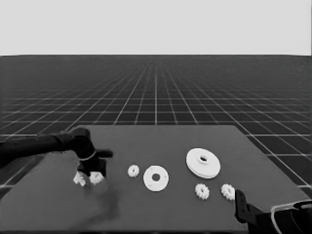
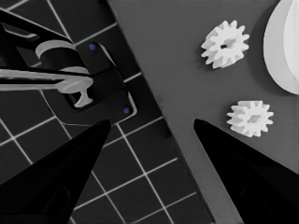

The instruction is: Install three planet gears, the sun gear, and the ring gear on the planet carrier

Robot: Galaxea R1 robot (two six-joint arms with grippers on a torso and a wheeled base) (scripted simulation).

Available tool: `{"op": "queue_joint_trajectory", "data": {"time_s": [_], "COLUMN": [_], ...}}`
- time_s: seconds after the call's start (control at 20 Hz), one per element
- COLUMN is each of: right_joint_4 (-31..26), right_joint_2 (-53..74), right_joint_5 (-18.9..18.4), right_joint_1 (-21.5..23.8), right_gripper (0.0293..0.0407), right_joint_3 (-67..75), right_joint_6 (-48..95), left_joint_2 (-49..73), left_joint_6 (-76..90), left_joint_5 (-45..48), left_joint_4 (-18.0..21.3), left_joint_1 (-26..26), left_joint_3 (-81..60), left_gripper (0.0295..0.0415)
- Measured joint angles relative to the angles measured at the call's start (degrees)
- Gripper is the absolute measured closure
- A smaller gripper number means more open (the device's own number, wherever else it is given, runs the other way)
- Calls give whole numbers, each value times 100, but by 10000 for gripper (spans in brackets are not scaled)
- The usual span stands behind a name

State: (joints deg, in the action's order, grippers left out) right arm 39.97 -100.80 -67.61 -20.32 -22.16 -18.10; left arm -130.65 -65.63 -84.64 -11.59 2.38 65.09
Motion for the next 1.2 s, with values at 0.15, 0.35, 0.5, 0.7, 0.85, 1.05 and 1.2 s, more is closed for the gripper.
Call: {"op": "queue_joint_trajectory", "data": {"time_s": [0.15,0.35,0.5,0.7,0.85,1.05,1.2], "right_joint_4": [0,0,0,0,0,0,0], "right_joint_2": [0,0,0,0,0,0,0], "right_joint_5": [0,0,0,0,0,0,0], "right_joint_1": [0,0,0,0,0,0,0], "right_gripper": [315,315,315,315,315,315,315], "right_joint_3": [0,0,0,0,0,0,0], "right_joint_6": [0,0,0,0,0,0,0], "left_joint_2": [12,-896,-3222,-3708,-3785,-3859,-3870], "left_joint_6": [-8,-1484,-2362,-2299,-2158,-1912,-1883], "left_joint_5": [-53,-350,-527,-515,-479,-359,-340], "left_joint_4": [124,29,54,66,-348,-842,-893], "left_joint_1": [-134,-165,-168,-166,223,758,803], "left_joint_3": [-27,-145,841,1366,1591,1948,1992], "left_gripper": [398,398,398,398,398,398,399]}}
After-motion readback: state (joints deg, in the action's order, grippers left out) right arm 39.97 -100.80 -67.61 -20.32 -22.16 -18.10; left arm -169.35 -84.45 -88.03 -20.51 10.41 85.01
